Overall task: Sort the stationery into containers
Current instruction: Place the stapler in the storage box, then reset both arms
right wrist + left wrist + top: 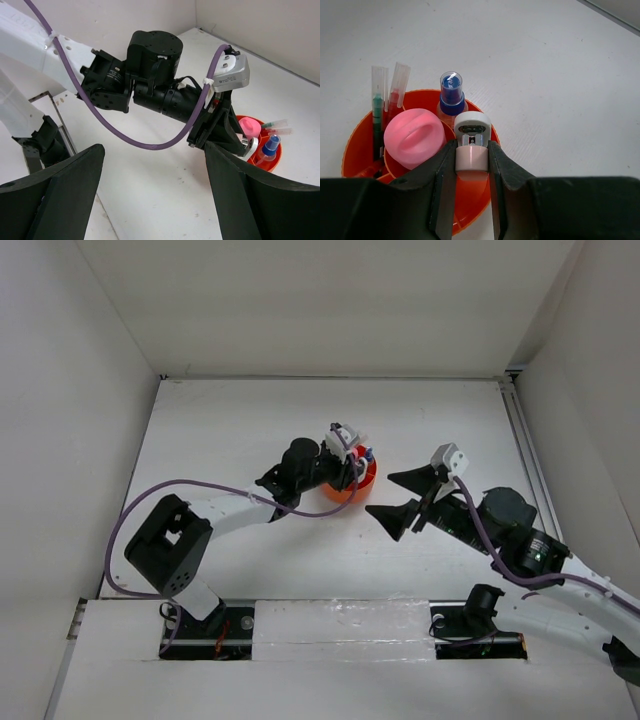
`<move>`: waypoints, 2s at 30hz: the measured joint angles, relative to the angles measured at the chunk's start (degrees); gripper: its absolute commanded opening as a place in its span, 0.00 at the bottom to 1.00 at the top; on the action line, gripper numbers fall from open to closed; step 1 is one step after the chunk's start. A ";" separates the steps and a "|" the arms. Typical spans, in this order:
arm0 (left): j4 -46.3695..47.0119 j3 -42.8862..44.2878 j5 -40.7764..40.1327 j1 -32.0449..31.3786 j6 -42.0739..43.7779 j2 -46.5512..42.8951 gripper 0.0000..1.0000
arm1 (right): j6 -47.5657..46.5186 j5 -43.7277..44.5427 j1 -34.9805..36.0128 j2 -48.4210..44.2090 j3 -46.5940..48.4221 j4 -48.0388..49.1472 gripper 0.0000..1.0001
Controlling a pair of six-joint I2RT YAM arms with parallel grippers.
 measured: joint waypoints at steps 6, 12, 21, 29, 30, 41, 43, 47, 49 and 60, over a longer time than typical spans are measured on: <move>1.33 0.00 -1.31 -0.70 0.00 1.09 0.00 | 0.00 -0.07 0.00 -0.37 -0.04 0.07 0.87; 1.42 0.00 -3.48 -2.56 0.00 1.33 0.00 | -0.02 -0.22 0.00 -0.44 -0.87 0.24 0.88; 2.05 -0.90 -5.25 -2.99 -0.28 1.33 0.00 | 0.00 -0.96 0.00 -0.63 -0.96 0.28 0.88; 2.14 -2.40 -7.26 -2.99 -0.48 1.31 0.14 | 0.00 -1.46 0.00 -1.27 -0.96 0.33 0.88; 2.14 -2.51 -7.39 -2.99 -0.48 1.31 0.22 | 0.00 -1.49 0.00 -1.31 -0.96 0.33 0.88; 2.12 -3.65 -8.41 -3.32 -1.53 -0.81 0.52 | -0.02 -2.38 0.02 -1.31 -0.98 0.33 0.88; 2.10 -3.67 -8.81 -3.63 -1.57 -1.90 0.52 | 0.00 -2.40 0.00 -1.31 -0.98 0.33 0.88; 1.36 -3.67 -10.51 -5.66 -1.60 -5.05 0.56 | 0.00 -2.45 0.00 -1.31 -0.98 0.33 0.88; 0.44 -3.67 -11.80 -7.26 -1.62 -6.91 0.59 | 0.02 -2.34 0.00 -1.31 -0.98 0.33 0.88; -15.67 2.84 -30.01 -13.00 -10.47 -21.79 1.00 | 6.97 12.83 0.02 0.22 6.75 -8.26 1.00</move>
